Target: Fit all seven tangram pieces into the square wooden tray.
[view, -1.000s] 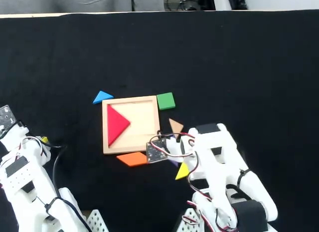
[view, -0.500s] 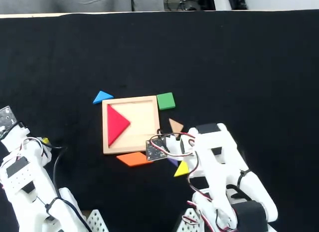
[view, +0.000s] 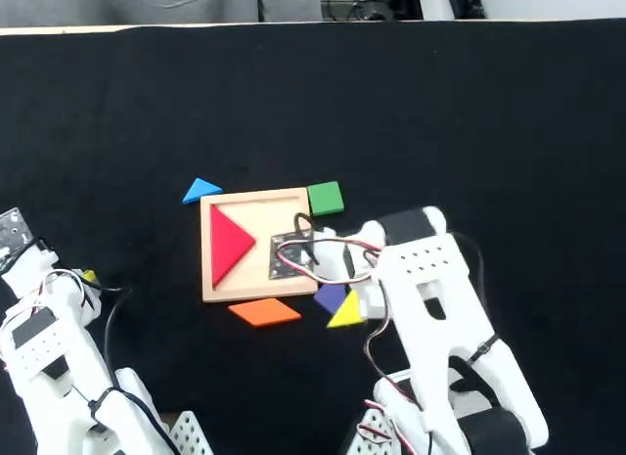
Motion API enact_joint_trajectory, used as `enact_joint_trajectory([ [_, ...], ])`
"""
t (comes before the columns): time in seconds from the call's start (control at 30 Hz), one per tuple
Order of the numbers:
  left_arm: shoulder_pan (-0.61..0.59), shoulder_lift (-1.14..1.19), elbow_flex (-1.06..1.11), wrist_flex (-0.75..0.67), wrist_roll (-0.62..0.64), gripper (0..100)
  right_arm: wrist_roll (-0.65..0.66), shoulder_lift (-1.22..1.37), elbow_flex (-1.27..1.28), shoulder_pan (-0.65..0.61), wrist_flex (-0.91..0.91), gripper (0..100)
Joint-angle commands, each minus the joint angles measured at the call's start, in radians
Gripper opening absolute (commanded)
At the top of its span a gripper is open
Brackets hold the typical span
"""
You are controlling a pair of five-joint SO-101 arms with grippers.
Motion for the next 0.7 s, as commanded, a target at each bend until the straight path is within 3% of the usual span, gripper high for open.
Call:
enact_joint_trajectory([
  [0.0,0.008,-0.015,-0.005,-0.017,-0.005,24,-0.066,-0.028,-0.111,-0.087,0.014,11.8],
  [0.27,0.008,-0.017,-0.005,-0.017,-0.005,24,-0.345,-0.019,-0.174,-0.353,-0.193,12.9],
  [0.67,0.008,-0.017,-0.005,-0.017,-0.005,24,-0.353,0.424,-0.384,-0.407,-0.256,16.6],
])
